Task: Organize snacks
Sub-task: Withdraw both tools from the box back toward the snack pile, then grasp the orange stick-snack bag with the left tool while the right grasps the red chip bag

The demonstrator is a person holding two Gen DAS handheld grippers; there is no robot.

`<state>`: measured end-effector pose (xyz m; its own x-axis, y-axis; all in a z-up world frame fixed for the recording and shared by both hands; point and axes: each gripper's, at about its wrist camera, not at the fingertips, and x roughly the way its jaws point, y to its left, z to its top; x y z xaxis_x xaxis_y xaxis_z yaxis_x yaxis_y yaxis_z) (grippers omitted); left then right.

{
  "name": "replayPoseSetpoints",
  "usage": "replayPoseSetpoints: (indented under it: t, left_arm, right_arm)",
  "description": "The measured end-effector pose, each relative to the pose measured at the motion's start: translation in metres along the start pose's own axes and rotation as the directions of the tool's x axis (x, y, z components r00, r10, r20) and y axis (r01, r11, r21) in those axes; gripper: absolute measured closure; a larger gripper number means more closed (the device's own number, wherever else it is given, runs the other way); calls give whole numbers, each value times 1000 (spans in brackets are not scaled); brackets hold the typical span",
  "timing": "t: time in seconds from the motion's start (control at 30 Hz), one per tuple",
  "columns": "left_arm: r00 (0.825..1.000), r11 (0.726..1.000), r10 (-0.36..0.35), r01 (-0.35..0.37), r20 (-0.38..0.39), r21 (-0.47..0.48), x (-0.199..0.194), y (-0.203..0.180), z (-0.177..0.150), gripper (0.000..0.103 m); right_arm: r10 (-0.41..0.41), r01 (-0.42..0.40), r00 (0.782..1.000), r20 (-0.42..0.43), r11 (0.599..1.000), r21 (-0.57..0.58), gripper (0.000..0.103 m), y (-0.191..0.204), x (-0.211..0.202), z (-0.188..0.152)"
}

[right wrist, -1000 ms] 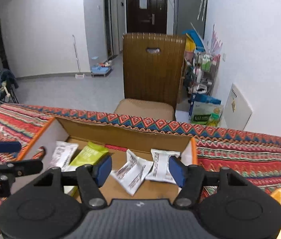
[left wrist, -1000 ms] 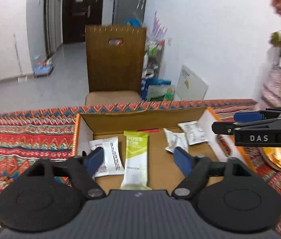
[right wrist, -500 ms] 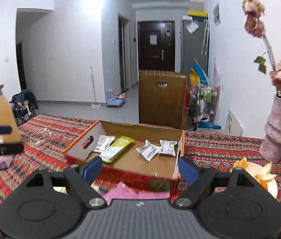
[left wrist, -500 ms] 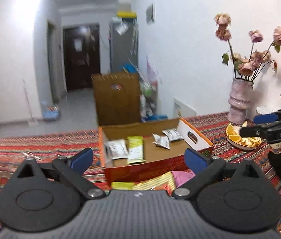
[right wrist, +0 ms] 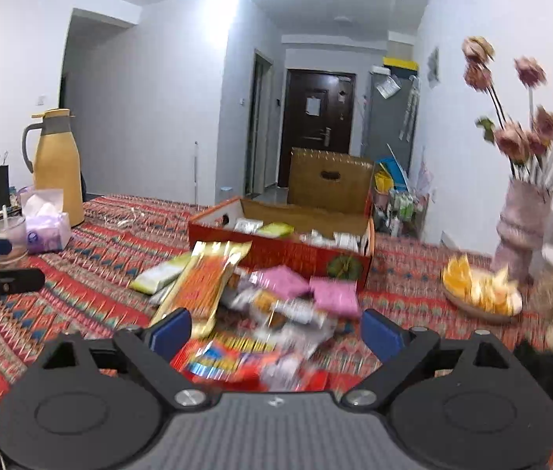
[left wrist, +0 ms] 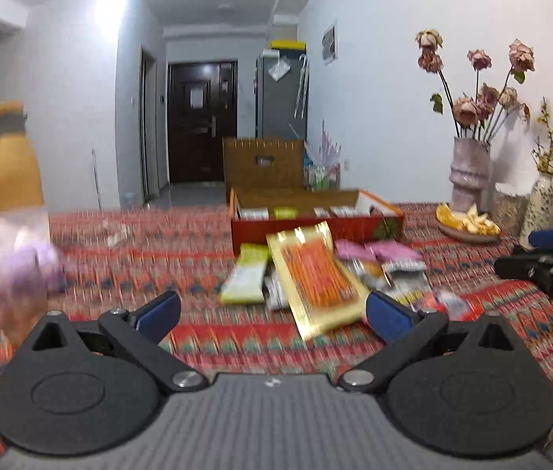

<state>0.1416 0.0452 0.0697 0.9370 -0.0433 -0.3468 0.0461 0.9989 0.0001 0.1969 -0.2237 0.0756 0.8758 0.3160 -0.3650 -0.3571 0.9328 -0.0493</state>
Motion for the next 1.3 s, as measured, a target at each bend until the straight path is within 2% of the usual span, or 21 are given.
replayPoseSetpoints:
  t: [0.2, 0.3, 0.4, 0.87, 1.13, 1.3]
  left_arm:
    - [995, 1000, -15, 14, -96, -12, -1, -6, -29, 0]
    - [993, 1000, -24, 24, -114, 4, 6, -7, -34, 0]
    - [993, 1000, -24, 24, -118, -4, 13, -7, -32, 0]
    - [984, 999, -49, 47, -172, -18, 65, -12, -18, 0]
    - [971, 985, -155, 137, -184, -107, 141, -13, 17, 0]
    - [964, 981, -157, 127, -217, -143, 205, -14, 33, 0]
  right_arm:
    - [-37, 41, 998, -58, 997, 61, 9, 23, -12, -54]
    - [-5, 14, 995, -102, 996, 84, 9, 26, -11, -72]
    - [-12, 22, 992, -129, 997, 78, 9, 28, -8, -79]
    - [-32, 52, 993, -111, 982, 179, 9, -2, 22, -64]
    - [-46, 68, 991, -122, 982, 178, 10, -17, 59, -47]
    - [-43, 64, 990, -134, 986, 156, 10, -21, 88, -34]
